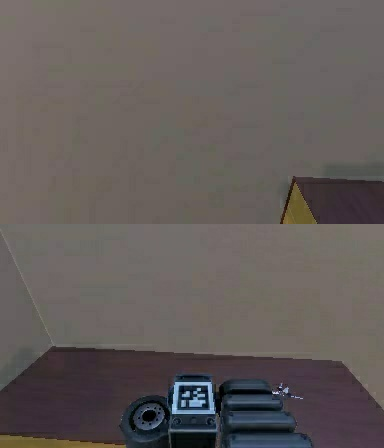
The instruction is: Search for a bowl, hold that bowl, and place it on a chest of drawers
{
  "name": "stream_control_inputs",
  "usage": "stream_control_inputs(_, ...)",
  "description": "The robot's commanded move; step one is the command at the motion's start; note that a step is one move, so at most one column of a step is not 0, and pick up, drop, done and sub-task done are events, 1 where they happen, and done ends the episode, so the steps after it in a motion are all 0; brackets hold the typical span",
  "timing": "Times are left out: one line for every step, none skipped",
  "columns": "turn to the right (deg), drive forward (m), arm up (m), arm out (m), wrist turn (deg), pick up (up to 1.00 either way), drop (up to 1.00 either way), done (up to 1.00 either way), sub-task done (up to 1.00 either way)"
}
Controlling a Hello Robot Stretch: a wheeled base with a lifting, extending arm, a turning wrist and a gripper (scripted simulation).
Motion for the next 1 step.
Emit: stream_control_inputs(0.0,0.0,0.0,0.2,0.0,0.0,0.0,0.0,0.0)
